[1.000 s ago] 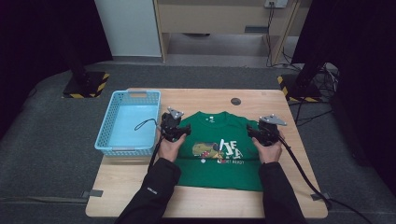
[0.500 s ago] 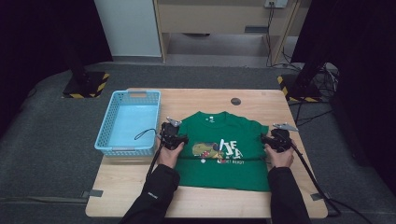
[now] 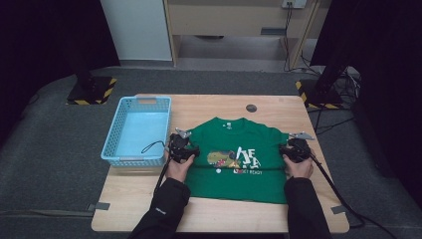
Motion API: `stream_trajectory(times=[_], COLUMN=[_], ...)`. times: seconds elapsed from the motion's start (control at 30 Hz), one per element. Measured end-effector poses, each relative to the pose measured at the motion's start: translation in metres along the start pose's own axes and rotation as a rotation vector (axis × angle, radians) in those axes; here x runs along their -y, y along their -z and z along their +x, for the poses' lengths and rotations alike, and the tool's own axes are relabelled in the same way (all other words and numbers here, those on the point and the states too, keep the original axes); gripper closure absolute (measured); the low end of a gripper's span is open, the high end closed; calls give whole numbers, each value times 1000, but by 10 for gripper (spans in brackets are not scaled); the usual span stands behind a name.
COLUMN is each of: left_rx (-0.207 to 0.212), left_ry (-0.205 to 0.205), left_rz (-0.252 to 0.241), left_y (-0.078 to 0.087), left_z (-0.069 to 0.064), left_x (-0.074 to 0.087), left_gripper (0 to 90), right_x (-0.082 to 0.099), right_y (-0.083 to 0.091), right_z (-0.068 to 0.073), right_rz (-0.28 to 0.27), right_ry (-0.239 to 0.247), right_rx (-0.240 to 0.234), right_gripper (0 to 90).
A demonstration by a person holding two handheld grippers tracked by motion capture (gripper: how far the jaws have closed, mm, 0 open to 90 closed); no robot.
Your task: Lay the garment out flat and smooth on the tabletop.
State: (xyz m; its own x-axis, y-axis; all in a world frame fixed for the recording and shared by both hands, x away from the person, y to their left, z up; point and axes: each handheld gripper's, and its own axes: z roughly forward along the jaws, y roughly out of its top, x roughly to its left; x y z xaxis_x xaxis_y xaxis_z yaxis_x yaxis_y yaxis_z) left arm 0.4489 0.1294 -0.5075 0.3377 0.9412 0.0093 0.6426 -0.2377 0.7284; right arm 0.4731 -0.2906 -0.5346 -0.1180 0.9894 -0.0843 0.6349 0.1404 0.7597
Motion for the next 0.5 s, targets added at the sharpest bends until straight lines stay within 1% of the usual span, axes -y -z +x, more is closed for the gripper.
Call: stream_trajectory(times=[0.07, 0.1, 0.13, 0.17, 0.23, 0.3, 0.33, 0.4, 0.47, 0.5], left_rx=[10, 14, 21, 28, 36, 40, 42, 42, 31, 28], left_ry=[-3, -9, -15, -23, -36, -60, -70, -84, -105, -108], left_rz=[-4, -5, 2, 7, 19, 39, 42, 44, 58, 67], left_y=[4, 6, 7, 8, 9, 11, 12, 15, 18, 18], left_z=[-1, -2, -4, -6, -10, -15, -17, -20, -23, -23], left_x=[4, 7, 10, 13, 19, 25, 27, 32, 37, 39], left_gripper=[266, 266, 266, 265, 264, 256, 244, 239, 229, 223], right_x=[0, 0, 0, 0, -1, -1, -1, 2, 5, 8], right_y=[2, 4, 8, 12, 22, 31, 36, 44, 50, 52], right_z=[-4, -5, -5, -5, -1, 6, 11, 22, 32, 39], right_rz=[8, -2, -17, -32, -63, -74, -71, -61, -57, -48], right_ry=[-10, -9, -19, -33, -35, -21, -14, 27, 45, 58], right_rx=[6, 5, -4, -27, -68, -118, -148, -186, -227, -251], right_gripper=[401, 405, 404, 400, 392, 377, 367, 350, 341, 335])
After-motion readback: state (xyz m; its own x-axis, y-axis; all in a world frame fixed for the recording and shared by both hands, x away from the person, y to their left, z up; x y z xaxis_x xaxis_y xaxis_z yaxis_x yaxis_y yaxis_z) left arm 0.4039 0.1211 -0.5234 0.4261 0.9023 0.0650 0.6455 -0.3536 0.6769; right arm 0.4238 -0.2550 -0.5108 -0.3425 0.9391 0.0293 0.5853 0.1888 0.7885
